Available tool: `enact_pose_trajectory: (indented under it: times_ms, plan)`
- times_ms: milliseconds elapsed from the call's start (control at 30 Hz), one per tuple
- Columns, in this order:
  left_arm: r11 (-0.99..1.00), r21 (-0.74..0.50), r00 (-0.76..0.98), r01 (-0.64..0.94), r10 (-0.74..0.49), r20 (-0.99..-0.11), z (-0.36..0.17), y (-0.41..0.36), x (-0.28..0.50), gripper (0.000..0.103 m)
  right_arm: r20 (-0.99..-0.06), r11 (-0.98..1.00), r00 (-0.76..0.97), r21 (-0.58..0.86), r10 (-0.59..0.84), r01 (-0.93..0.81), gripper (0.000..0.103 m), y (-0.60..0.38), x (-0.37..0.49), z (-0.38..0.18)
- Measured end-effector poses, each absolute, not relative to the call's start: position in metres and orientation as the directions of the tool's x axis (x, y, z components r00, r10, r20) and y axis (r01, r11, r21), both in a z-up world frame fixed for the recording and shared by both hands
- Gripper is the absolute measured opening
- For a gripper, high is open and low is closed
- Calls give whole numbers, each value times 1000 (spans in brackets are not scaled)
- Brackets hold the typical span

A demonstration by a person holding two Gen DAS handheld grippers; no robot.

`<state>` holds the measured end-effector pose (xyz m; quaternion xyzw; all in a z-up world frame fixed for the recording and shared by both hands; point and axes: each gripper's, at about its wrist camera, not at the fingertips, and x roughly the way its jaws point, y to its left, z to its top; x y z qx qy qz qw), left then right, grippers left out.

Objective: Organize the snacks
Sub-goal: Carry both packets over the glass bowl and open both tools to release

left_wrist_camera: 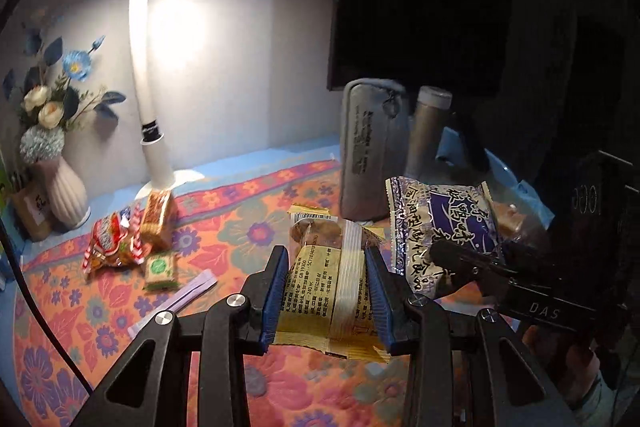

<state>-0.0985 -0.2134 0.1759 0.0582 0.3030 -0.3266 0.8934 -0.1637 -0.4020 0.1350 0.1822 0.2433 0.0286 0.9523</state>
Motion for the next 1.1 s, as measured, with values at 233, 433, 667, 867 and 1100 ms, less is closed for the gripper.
enact_pose_trajectory:
  times_ms: [233,433,667,867,1100]
  plan:
    - [676,-98,528,731,-650,-547,196,-311,-107,37,-438,913,895,329,-81,243,59,-494,-178,165]
    - [608,-141,422,781,-681,-598,171,-398,-86,37,-538,840,832,381,-138,386,59,-585,-168,148]
    - [592,-151,384,791,-674,-630,144,-453,-64,38,-585,806,805,424,-104,413,65,-634,-147,127]
    - [612,-213,370,762,-680,-633,132,-440,-48,57,-599,758,792,459,-121,463,69,-657,-157,116]
    - [636,-256,385,727,-688,-615,140,-398,-44,57,-567,782,816,457,-111,424,69,-634,-169,127]
